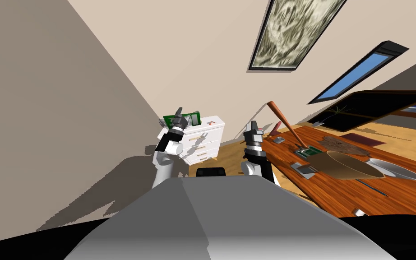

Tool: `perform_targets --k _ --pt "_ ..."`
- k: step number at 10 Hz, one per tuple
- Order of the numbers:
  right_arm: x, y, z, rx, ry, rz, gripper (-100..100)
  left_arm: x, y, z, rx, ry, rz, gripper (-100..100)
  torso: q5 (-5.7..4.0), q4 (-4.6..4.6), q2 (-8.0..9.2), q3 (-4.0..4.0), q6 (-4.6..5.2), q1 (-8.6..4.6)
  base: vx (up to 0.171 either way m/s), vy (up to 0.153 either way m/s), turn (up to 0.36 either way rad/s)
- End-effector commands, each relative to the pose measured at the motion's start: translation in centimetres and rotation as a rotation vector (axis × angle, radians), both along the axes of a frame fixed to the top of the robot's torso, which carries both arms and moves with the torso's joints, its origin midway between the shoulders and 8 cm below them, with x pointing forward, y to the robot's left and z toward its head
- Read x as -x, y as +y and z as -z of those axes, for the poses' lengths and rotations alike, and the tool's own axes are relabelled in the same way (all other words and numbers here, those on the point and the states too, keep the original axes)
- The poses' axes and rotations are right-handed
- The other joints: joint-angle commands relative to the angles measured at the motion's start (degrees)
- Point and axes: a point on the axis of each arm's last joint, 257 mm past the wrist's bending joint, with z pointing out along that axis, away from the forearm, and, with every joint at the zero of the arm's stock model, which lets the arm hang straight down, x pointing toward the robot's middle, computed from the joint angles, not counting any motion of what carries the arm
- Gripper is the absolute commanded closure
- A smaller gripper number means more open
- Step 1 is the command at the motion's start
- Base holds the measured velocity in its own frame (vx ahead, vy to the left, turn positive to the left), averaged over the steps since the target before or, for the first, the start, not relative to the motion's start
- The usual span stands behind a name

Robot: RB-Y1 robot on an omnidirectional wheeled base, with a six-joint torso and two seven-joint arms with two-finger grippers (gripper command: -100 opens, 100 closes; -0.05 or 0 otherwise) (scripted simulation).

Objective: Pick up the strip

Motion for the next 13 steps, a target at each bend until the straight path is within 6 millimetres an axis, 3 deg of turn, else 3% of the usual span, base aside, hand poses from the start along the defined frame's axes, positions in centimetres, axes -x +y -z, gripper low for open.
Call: perform_targets --k 1,6,7,8,13 --pt "0.0 0.0 0.0 0.000 0.000 0.000 0 -0.6 -0.6 -0.2 -0.001 0.022 0.011 -100 0.00 0.00 0.00 0.00 0.00 0.00 -0.026 -0.014 0.000" --pt "0.0 0.0 0.0 0.000 0.000 0.000 0 -2.6 -2.4 -1.1 -0.004 0.078 0.047 -100 -0.01 0.01 0.04 0.02 0.00 -0.04 -0.026 -0.015 0.007" --pt "0.0 0.0 0.0 0.000 0.000 0.000 0 -2.8 -2.4 -0.5 -0.008 0.102 0.045 -100 -0.01 0.01 0.04 0.03 -0.01 -0.04 -0.009 -0.009 -0.001" --pt "0.0 0.0 0.0 0.000 0.000 0.000 0 -3.5 -3.0 -1.2 -0.004 0.106 0.059 -100 0.00 0.00 -0.01 0.00 -0.01 -0.01 -0.019 -0.010 0.026" --pt "0.0 0.0 0.0 0.000 0.000 0.000 0 -4.8 -4.0 -0.9 -0.018 0.179 0.073 -100 0.00 0.00 0.00 0.00 -0.01 -0.01 -0.016 -0.007 0.008"
